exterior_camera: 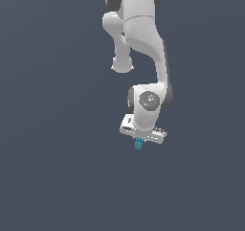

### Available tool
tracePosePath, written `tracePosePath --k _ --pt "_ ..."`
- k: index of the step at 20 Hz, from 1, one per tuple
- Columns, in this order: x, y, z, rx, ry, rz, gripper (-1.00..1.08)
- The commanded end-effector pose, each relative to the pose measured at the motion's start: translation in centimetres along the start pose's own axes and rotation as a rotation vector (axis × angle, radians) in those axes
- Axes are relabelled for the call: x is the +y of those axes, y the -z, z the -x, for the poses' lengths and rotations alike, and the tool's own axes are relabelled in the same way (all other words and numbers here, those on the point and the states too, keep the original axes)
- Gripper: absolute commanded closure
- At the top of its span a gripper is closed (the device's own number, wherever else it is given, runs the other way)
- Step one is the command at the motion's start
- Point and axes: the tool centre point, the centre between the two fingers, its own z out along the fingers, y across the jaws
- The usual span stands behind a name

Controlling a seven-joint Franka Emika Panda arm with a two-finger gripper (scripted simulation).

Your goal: Pick up the object and move it to a goal position.

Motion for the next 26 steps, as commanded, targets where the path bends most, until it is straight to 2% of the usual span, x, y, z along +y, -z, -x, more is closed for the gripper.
tracePosePath --k 1,11,26 --pt "0.4 0.8 0.0 0.002 0.000 -0.001 1.08" --pt "3.9 6.6 0.9 0.001 0.000 -0.001 1.08" --pt "12.7 21.5 2.8 0.001 -0.001 -0.002 1.08"
